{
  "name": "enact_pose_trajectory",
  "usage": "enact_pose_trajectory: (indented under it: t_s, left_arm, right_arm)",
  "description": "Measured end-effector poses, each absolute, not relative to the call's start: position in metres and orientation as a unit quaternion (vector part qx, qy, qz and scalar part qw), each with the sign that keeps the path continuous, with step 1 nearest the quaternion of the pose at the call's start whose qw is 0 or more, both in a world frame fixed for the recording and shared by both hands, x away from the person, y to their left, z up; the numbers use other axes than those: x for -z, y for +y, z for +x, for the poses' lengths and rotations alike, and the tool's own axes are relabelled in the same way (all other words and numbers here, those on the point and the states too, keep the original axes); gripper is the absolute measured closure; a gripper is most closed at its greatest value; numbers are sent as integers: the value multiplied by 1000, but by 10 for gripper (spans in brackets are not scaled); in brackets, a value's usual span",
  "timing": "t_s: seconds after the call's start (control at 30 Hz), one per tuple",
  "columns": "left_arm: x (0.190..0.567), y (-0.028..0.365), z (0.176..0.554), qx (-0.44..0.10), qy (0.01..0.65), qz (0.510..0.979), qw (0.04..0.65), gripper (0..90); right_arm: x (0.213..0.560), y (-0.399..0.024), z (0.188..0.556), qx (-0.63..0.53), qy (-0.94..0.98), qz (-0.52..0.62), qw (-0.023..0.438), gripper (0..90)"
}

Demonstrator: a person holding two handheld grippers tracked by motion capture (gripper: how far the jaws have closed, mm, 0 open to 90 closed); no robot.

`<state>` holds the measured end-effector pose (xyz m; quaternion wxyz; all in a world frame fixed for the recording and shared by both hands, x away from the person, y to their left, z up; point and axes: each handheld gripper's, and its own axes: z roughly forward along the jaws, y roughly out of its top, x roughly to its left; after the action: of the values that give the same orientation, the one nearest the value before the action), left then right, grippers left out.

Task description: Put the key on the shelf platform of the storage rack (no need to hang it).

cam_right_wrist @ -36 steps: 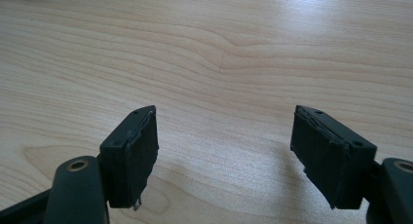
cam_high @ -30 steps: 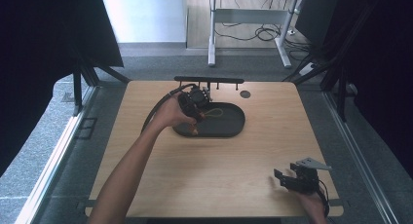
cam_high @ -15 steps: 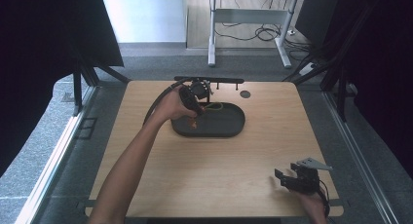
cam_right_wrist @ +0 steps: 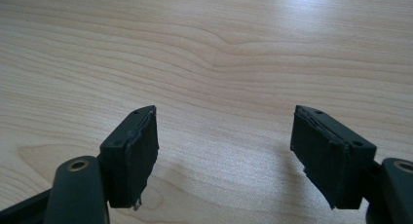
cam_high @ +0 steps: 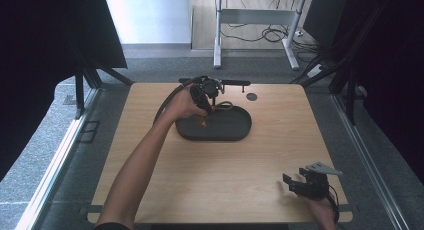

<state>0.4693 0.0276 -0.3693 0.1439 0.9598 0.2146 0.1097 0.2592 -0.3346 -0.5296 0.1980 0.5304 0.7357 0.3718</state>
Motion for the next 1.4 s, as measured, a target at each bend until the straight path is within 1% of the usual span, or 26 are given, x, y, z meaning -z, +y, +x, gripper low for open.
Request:
enact_pose_trajectory:
  t_s: [0.23,0.5,0.73,1.1,1.4]
  left_arm:
    - [384,25,476,-104,221,960,135,664]
    - [410,22,482,-102,228,961,115,662]
    - [423,21,483,-101,232,961,111,658]
    - [434,15,483,-96,224,964,102,653]
    - [429,19,478,-93,226,962,118,633]
  right_arm:
    - [530,-334,259,-371,738,527,199,259]
    - [531,-333,259,-370,740,526,197,259]
    - [532,-333,259,-370,742,523,196,259]
    - [531,-334,259,-371,741,524,195,259]
    - [532,-332,259,-371,743,521,195,259]
